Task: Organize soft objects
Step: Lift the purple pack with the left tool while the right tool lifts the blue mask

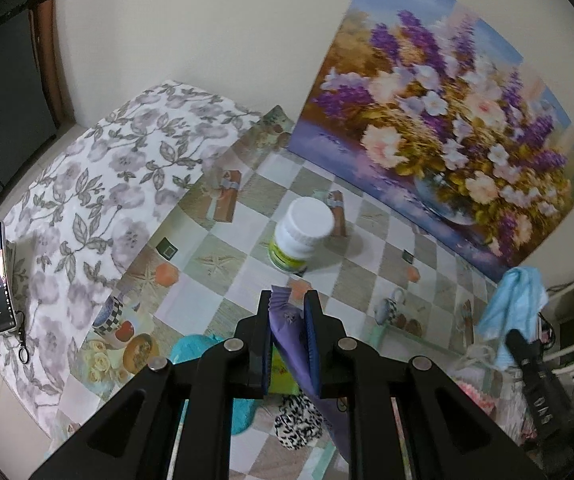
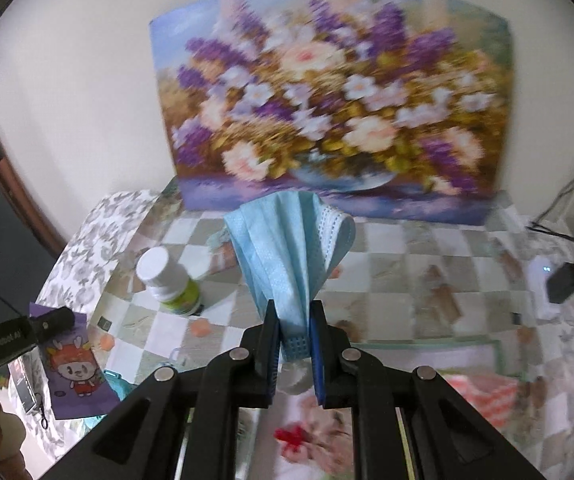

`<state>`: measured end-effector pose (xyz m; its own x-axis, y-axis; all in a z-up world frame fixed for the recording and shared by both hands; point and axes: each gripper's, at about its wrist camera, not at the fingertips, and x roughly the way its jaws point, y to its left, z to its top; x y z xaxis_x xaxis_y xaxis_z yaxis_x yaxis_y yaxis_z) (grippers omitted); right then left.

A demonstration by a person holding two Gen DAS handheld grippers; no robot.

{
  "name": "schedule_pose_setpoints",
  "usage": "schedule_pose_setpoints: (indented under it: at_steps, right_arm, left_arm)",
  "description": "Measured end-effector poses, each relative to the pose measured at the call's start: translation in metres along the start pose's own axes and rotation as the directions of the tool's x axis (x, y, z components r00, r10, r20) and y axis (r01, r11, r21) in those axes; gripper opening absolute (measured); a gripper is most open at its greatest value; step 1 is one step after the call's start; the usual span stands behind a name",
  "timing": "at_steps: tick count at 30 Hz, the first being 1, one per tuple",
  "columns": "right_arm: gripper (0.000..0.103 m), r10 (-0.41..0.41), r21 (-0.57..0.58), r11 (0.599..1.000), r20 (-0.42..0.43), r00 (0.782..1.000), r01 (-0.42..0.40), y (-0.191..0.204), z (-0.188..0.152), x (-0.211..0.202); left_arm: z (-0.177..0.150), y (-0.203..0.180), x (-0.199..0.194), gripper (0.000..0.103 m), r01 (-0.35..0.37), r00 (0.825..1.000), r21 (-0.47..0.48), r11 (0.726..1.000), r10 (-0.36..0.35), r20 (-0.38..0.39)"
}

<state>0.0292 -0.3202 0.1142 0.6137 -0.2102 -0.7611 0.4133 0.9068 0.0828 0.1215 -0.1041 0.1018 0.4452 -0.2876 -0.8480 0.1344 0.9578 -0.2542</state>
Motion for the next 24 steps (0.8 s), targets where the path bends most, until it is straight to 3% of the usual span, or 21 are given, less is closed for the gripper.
schedule_pose_setpoints:
  at_steps: [9,24]
  right_arm:
    - [0.014,-0.072,0.097,0.993,0.046,0.996,0.068,-0.052,-0.005,-0.049]
    - [0.014,-0.2,0.26,0.95,0.072,0.977,0.175,-0.136,-0.052,-0.102]
  left_arm:
    - [-0.033,-0.036,-0.014,0.015,0.007,1.0,0.105,0.994,-0.007,-0.003]
    - [-0.092,-0.093,-0.013,0.015,0.092,0.994,0.251,0.964,-0.075,-0.077]
